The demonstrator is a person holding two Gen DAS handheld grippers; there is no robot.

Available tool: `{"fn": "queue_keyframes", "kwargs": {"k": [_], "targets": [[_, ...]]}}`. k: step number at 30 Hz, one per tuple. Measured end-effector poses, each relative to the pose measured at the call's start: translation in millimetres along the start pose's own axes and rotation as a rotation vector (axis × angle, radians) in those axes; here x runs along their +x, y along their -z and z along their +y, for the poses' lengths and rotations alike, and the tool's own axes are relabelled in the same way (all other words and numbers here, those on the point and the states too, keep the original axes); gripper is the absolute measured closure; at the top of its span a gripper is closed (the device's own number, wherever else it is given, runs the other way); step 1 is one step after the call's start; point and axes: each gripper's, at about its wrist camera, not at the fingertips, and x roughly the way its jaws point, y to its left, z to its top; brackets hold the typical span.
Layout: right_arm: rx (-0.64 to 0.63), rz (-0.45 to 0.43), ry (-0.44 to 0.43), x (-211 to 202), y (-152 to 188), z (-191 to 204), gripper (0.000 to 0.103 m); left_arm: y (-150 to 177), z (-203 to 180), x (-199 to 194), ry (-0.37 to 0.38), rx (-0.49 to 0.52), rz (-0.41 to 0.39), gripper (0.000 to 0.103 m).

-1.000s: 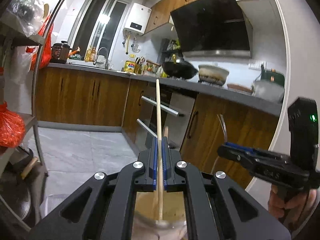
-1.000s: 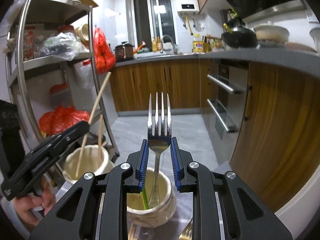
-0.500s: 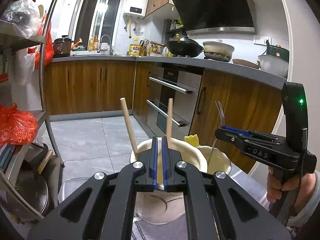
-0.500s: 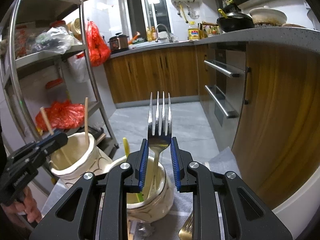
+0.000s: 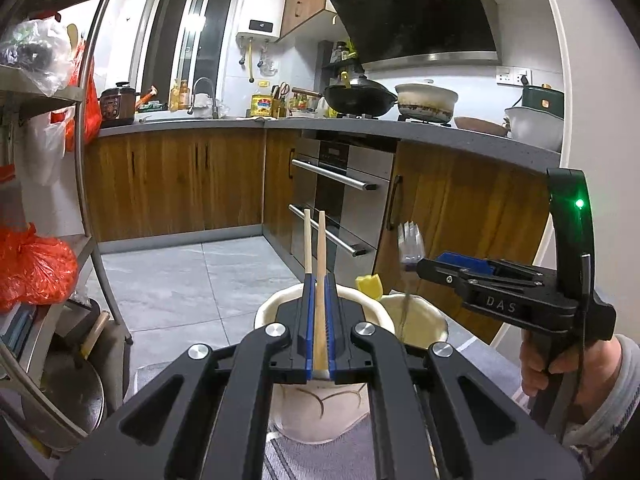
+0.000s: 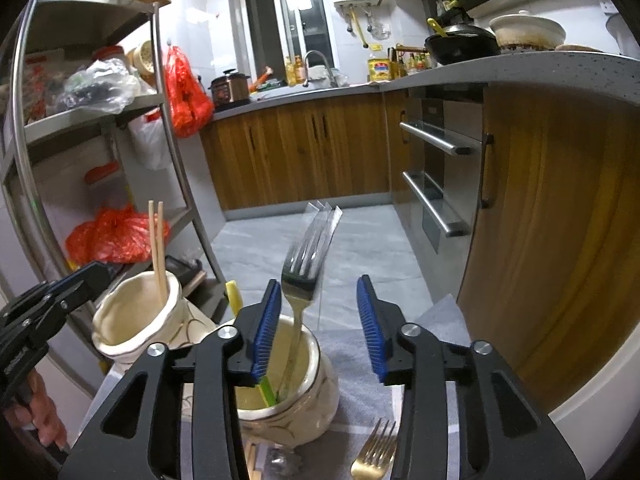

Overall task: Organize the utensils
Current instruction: 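Open the left tool releasing the chopstick while the right tool releases the gold fork, then withdraw both tools and move the left tool toward another wooden chopstick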

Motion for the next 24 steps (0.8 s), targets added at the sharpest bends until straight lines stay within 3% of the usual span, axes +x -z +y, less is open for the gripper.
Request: {"fn": "queue_keyframes", "kwargs": {"k": [5,7,12,14,16,18,24], "targets": [[0.016,-0.027,0.012,-16.1,2.9,-4.6,0.037,-0.6,0.9,-11.3,-0.003,0.0,0.007,0.094],[0.021,-0.039,0.018,-24.6,5.4,-7.2,0.03,-0.2,1.1,-15.3,-0.011,0.0,0.003,0.071],[0.043,-0.058,0.008,-44.6,9.6,-14.3,0.01,0.6,2.5,-26.4,-0.041,0.013,-0.007,0.048],[0.049,-0.069,0.002,-54.0,10.4,-15.9,0.006,1.0,1.5,-30.4,-0.051,0.014,-0.012,0.037],[0.048,-0.083,0.01,-62.6,11.3,-16.7,0.005,1.1,-0.5,-35.7,-0.075,0.017,-0.02,0.016],[0.04,-0.096,0.023,-71.8,12.2,-16.1,0.005,0.8,-3.4,-41.1,-0.091,0.02,-0.036,0.007],[0.04,-0.129,0.042,-96.5,17.9,-17.3,0.005,-0.7,-11.4,-52.9,-0.103,0.026,-0.034,0.006]]}}
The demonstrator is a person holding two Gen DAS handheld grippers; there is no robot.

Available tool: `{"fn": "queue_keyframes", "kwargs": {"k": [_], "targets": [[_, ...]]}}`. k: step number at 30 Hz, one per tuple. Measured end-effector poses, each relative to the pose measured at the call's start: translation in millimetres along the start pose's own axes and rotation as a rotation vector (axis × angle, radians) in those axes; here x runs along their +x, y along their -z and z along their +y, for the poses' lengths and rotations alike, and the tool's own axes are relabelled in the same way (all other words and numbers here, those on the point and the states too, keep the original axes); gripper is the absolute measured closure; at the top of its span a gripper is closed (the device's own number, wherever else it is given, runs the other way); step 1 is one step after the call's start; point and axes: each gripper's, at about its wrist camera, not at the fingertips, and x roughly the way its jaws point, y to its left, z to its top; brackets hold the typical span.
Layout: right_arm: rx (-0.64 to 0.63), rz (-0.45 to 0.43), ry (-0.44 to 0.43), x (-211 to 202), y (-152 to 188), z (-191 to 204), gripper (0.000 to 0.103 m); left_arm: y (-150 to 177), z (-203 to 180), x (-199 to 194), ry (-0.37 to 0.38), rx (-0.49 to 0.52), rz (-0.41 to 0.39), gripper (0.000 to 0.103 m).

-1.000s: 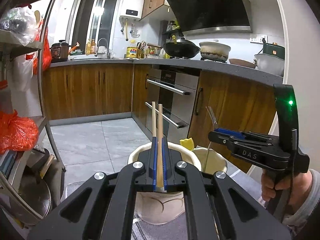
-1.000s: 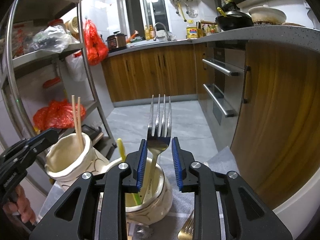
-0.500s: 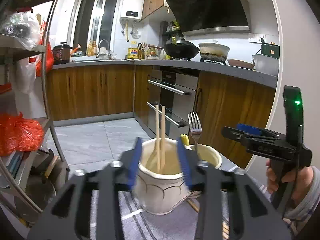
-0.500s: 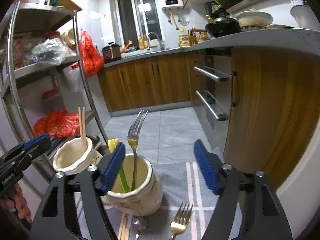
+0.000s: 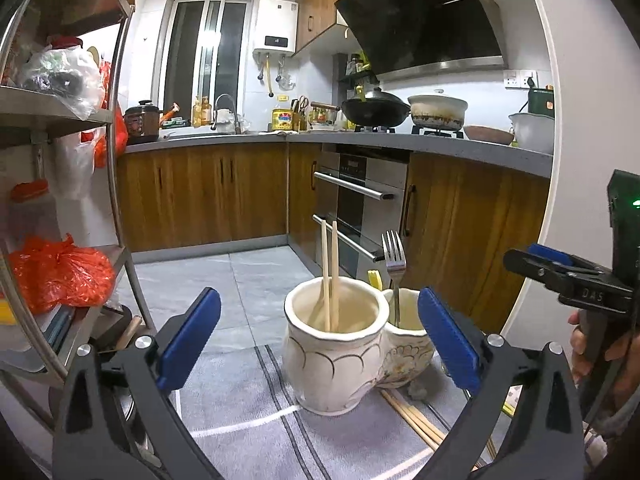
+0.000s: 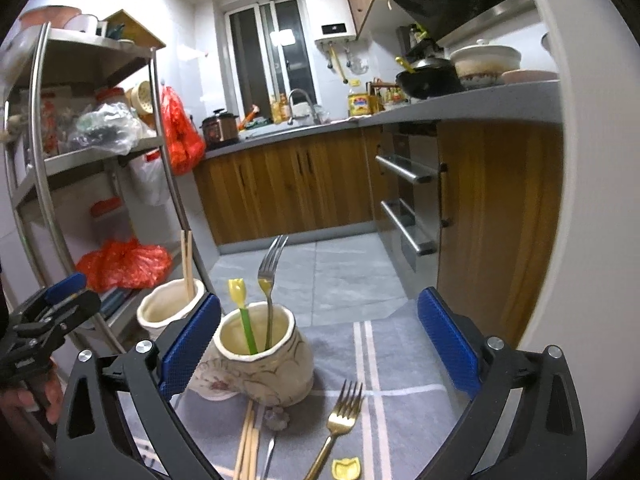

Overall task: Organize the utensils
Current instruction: 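Withdraw both tools and move the left tool toward another wooden chopstick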

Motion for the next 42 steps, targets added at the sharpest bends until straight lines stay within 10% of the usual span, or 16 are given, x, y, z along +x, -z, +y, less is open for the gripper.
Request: {"fn": "queue_keyframes", "kwargs": {"k": [42], "targets": [[-0.059,0.078,0.069,-35.3,33.7,-31.1,0.005,91.4,-66.7,18.8,0.033,0.077,0.334,0.006]]}}
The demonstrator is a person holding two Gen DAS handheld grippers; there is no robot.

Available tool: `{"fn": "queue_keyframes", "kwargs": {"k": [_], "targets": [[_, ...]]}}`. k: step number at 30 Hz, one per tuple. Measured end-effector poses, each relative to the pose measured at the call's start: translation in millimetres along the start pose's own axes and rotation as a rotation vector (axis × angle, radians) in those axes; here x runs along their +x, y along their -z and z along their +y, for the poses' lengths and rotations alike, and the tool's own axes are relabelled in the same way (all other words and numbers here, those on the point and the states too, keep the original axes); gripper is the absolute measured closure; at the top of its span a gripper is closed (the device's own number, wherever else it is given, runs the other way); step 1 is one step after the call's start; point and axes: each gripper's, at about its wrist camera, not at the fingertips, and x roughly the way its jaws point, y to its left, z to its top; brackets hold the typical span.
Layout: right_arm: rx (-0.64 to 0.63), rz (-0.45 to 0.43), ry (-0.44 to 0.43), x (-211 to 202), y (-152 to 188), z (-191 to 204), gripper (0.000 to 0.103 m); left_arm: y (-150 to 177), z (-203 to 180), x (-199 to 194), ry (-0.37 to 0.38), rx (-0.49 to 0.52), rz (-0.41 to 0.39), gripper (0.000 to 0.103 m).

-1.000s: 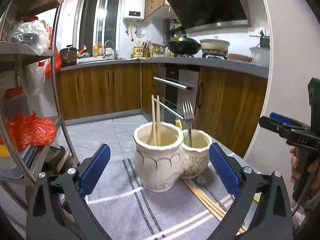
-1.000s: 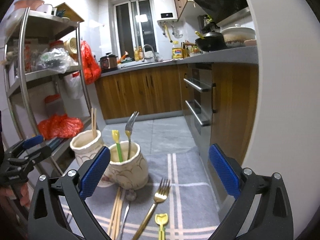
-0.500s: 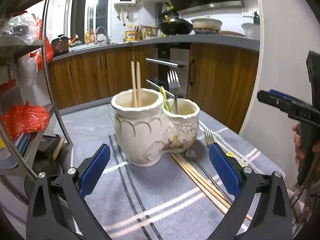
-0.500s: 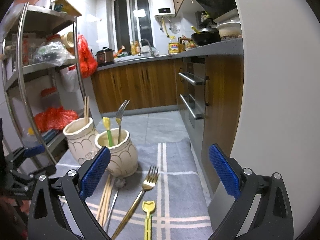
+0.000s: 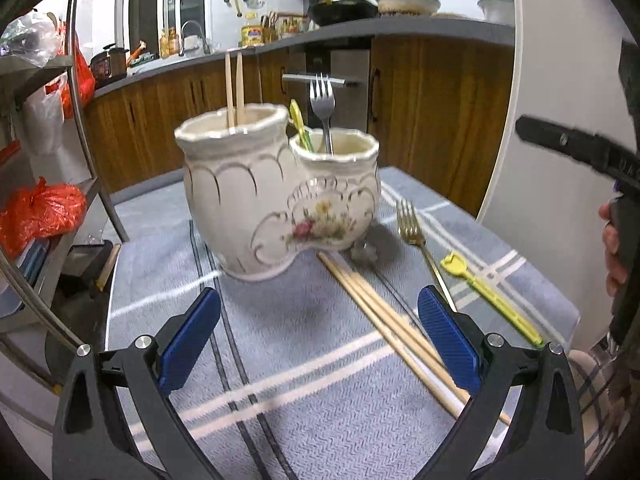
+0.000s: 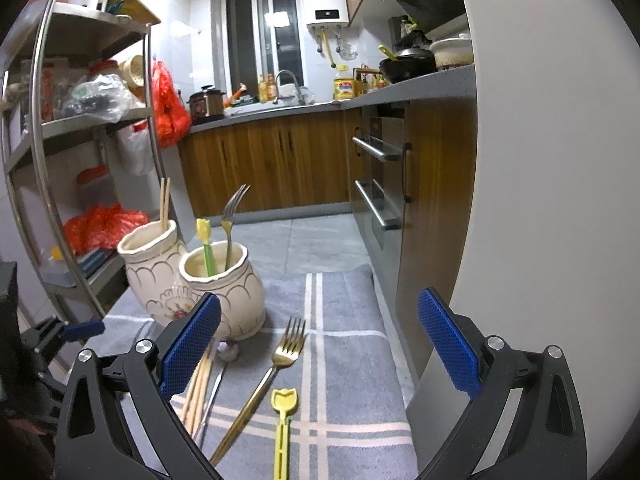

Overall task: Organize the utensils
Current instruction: 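Withdraw both tools and move the left tool toward another wooden chopstick, then grasp a wooden chopstick with the left tool while the right grasps the yellow-green utensil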

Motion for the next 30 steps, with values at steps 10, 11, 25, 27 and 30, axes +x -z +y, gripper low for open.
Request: {"fn": "queue_keyframes", "kwargs": {"k": [10,11,25,27,30], "targets": [[-0.012,0.046,0.002,7.0,10.3,-1.2,0.005,15.7,-12.9,29.7,-0.038,0.011,0.156,0.006],[-0.013,0.051,0.005,7.7,11.8,-1.9,0.005,17.4,-14.8,32.7,-0.043,0.013,0.174,0.006],[-0.008,0.066,0.003,8.6,15.1,-5.4,0.005,21.2,-34.3,40.0,0.027,0.018,0.253,0.056],[-0.005,0.068,-0.006,7.6,15.1,-5.5,0.005,19.0,-33.3,40.6,0.036,0.022,0.254,0.079],[-0.014,0.073,-0.012,7.7,16.1,-3.8,0.005,17.8,-26.0,40.5,0.069,0.015,0.268,0.094]]}}
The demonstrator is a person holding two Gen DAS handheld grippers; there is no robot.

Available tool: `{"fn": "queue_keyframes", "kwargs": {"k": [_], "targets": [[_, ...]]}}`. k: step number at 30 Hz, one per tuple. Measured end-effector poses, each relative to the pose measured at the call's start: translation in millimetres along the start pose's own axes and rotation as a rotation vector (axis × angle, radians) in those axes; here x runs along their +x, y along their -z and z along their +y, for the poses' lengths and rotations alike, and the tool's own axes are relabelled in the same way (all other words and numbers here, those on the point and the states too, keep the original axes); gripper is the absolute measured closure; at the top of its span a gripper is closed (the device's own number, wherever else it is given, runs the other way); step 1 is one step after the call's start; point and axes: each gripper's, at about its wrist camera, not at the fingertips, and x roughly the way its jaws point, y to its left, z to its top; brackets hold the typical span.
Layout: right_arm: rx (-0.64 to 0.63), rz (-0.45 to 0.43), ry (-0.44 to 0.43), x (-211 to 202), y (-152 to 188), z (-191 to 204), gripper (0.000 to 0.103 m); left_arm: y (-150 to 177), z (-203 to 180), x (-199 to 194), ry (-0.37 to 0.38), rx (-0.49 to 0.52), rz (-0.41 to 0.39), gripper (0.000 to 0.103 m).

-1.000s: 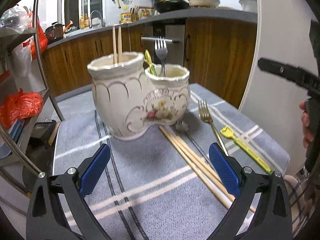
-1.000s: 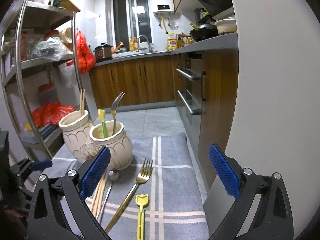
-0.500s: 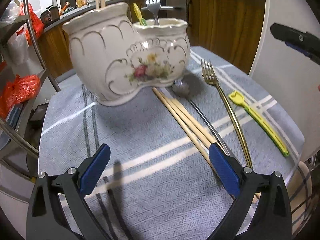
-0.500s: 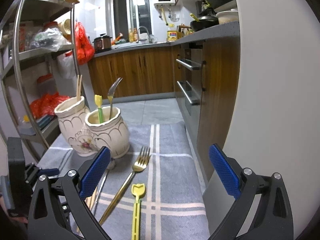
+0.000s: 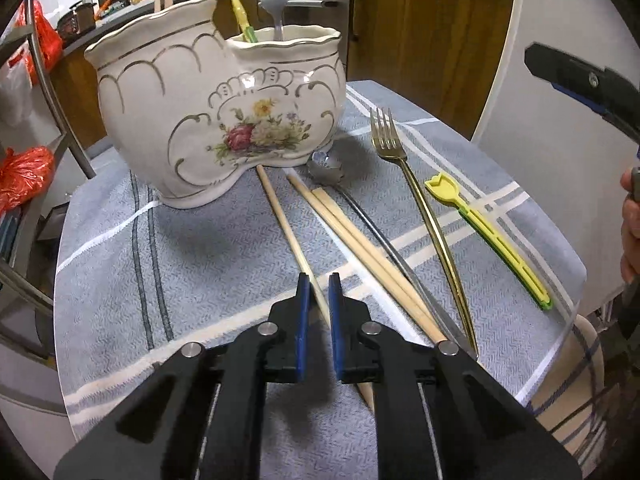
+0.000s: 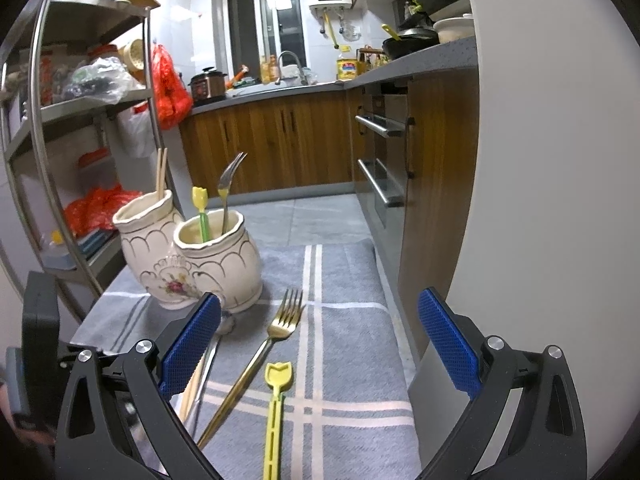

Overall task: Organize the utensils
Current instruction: 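Grasp a wooden chopstick with the left tool while the right grasps the yellow-green utensil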

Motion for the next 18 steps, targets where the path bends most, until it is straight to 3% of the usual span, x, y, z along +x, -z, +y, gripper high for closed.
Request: {"fn": "queue_keyframes", "kwargs": {"k": [5,12,14,18], "targets": [[-0.013,0.047,0.009,8.4,4.9,1.7,0.005,5.5,17.9,-5.8,0.012,-0.001,0.012,0.097],[-0.07,0.192,-0.005,26.3,25.7,8.8,0.01,20.3,37.1,-18.0,0.003,0.04,0.016,0.098],[-0.079,0.232,-0.01,30.5,33.2,10.3,0.024,24.2,40.3,-21.3,0.011,0.046,0.014,0.098],[-0.073,0.311,-0.03,38.5,46.4,12.5,0.04,30.9,42.8,-28.3,0.026,0.049,0.017,0.098]]}}
